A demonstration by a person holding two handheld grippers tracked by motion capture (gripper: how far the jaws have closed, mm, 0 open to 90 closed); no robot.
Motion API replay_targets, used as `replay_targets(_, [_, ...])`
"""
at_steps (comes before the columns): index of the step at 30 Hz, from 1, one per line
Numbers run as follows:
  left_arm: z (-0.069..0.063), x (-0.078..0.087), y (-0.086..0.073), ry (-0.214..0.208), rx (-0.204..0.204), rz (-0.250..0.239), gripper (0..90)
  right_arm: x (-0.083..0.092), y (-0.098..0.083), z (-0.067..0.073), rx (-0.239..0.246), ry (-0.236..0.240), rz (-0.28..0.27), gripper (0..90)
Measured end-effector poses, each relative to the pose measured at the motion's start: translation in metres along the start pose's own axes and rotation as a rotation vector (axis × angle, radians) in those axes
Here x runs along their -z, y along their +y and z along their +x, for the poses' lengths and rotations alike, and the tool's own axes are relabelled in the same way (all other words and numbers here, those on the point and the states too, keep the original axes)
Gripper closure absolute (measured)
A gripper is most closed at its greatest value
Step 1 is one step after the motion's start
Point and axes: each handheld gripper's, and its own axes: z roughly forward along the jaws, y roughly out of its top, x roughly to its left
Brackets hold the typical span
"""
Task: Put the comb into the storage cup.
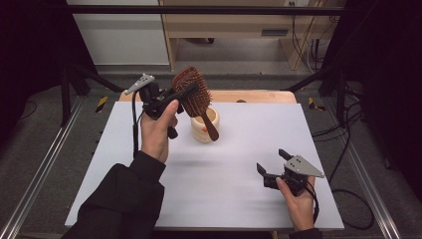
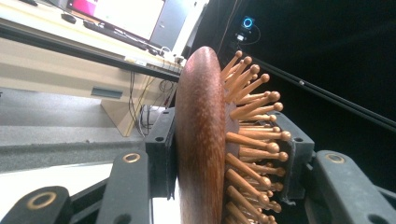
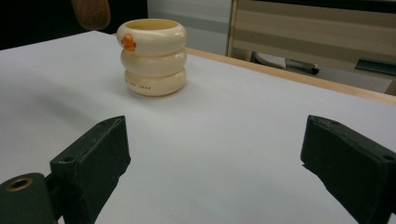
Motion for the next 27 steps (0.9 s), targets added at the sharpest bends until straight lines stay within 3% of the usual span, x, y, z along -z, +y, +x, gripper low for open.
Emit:
replay_targets(5, [-0.001,-0.003,0.004,0.009,-0.016,-0.002,50.6,0.001,0.001,0.001,0.016,-0.003,0.003,10.9])
replay_targets(6, [-0.001,-0.004,0.005,0.010,-0.021,-0.001,50.5,0.002,0.001,0.002,0.020,0.003,0.002,19.1])
replay_targets(7, [-0.001,-0.005,0.006,0.011,-0.023,-0.002,50.5,0.003,0.001,0.002,0.020,0.028,-0.006,21.0])
replay_targets(10, [0.000,-0.008,0.009,0.015,-0.020,-0.002,50.5,0.004,0.001,0.003,0.033,0.059,0.019,13.8])
replay_targets(13, [0.001,-0.011,0.011,0.021,-0.021,-0.002,50.4,0.006,-0.004,0.004,0.065,0.043,0.023,8.8])
replay_targets(16, [0.001,-0.012,0.008,0.032,-0.049,0.005,50.3,0.008,-0.008,0.002,0.047,0.015,-0.009,8.4])
replay_targets(18, [0.001,-0.014,0.005,0.034,-0.043,0.013,50.3,0.009,-0.009,0.002,0.008,0.010,-0.045,7.6])
replay_targets(21, [0.004,-0.017,0.005,0.029,-0.039,0.002,50.3,0.009,-0.010,0.004,0.034,0.002,-0.052,7.1])
replay_targets(27, [0.007,-0.021,0.010,0.041,-0.057,-0.033,50.2,0.011,-0.017,0.003,0.041,-0.024,-0.054,7.4])
